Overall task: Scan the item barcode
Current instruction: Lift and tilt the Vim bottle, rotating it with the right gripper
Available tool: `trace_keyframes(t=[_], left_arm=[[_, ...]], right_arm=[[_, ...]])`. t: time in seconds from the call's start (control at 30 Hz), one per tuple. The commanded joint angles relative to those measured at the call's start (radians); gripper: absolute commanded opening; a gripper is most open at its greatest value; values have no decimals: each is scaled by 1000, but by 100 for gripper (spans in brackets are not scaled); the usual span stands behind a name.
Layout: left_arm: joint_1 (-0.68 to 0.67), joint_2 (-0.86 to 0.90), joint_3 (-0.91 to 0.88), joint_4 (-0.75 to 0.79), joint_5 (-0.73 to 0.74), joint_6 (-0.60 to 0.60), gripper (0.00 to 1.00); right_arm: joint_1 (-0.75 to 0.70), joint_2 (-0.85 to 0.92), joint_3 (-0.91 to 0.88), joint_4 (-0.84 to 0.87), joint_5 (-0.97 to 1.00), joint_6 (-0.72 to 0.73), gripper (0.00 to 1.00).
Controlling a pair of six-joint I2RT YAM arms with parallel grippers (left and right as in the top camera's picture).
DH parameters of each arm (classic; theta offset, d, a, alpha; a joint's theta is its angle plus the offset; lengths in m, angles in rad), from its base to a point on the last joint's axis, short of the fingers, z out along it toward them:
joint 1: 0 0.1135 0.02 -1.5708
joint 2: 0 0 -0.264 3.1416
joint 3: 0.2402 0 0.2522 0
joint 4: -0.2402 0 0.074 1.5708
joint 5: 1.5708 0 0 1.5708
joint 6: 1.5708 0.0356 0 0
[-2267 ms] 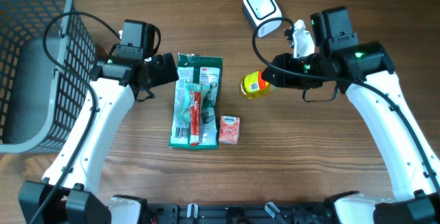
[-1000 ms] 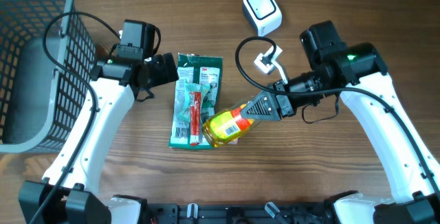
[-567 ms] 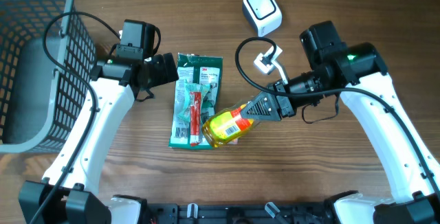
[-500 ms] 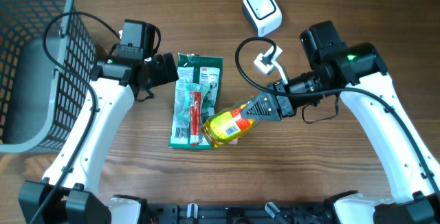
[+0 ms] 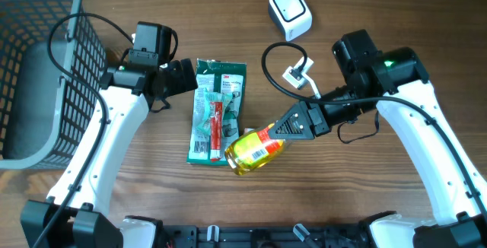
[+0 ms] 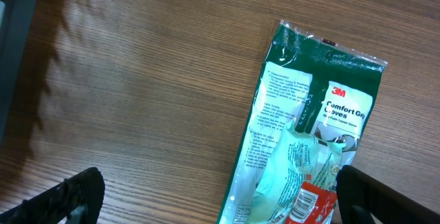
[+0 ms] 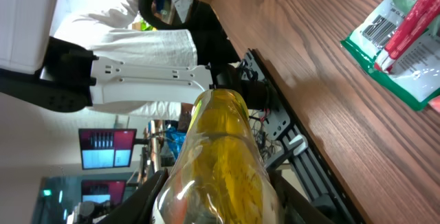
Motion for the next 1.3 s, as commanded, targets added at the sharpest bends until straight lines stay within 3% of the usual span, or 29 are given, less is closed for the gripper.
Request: trace_keyframes(t=[0.0,0.73,0.87,1.1,1.27], left_arm=[[5,-8,16,-1,-9,12,100],[5,-8,16,-1,-9,12,100],[5,-8,16,-1,-9,12,100],[5,-8,16,-1,-9,12,100],[5,-8,16,-1,-9,12,100]], right_arm=[[4,-11,-3,7,-73,26,5],[4,-11,-3,119,-32,55,5],[4,-11,-3,198,119,196,4],[4,-11,0,341,637,504,4],[2,-10,130,369,776,569,4]])
